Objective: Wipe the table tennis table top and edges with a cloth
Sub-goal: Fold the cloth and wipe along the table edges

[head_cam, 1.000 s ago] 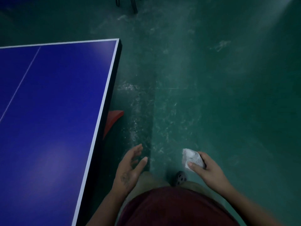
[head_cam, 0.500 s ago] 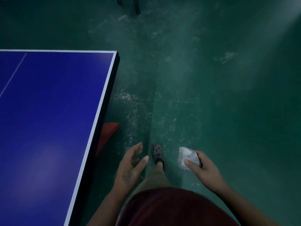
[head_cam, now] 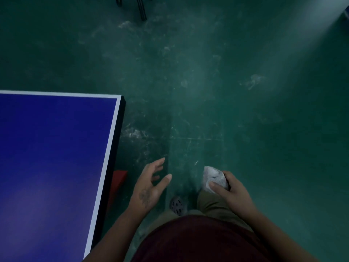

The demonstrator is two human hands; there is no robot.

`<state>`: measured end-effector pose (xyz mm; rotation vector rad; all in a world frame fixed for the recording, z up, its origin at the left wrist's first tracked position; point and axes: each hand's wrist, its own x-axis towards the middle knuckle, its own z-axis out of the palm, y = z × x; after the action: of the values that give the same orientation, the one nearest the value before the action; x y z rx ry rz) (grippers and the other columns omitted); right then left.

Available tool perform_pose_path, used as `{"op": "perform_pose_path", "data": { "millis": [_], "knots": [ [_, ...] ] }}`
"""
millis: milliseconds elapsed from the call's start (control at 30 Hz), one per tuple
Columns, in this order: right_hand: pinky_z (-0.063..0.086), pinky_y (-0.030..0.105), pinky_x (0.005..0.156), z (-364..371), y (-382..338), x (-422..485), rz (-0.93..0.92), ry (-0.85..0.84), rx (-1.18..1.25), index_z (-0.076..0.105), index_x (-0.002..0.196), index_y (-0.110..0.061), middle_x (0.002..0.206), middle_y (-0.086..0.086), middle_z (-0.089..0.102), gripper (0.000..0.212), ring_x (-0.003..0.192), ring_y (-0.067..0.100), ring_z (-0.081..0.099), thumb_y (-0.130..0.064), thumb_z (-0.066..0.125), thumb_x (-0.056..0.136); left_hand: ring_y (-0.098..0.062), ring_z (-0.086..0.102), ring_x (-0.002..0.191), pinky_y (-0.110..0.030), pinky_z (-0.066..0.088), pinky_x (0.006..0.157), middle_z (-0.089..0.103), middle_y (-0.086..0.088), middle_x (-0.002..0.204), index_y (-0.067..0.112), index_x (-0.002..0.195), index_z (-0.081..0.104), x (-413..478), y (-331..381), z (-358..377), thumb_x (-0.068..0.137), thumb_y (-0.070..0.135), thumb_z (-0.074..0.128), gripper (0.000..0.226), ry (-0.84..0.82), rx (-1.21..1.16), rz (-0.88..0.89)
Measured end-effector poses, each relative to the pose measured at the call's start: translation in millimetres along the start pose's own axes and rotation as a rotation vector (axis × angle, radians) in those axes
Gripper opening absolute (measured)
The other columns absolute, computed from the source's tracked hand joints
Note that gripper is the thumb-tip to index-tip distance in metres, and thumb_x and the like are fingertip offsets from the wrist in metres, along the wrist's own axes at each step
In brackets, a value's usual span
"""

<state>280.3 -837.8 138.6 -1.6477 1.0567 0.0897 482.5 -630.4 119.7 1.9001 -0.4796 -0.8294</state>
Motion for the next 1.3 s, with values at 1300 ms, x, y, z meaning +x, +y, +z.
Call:
{"op": "perform_pose_path", "data": {
  "millis": [1300],
  "knots": [
    [0.052,0.027,0.075,-53,-473,700,-0.056,-0.138,-0.111,0.067,0.108,-0.035,0.098,-0.011,0.073,0.016,0.084,-0.004,0.068,-0.032,0.077,0.097,0.011,0.054,0.132,-0.019,0.053,0.101,0.055,0.022,0.147,0.041,0.149,0.054,732,178,-220,0.095,0.047,0.073,0.057,0.145,-0.006,-0.054]
  ]
}}
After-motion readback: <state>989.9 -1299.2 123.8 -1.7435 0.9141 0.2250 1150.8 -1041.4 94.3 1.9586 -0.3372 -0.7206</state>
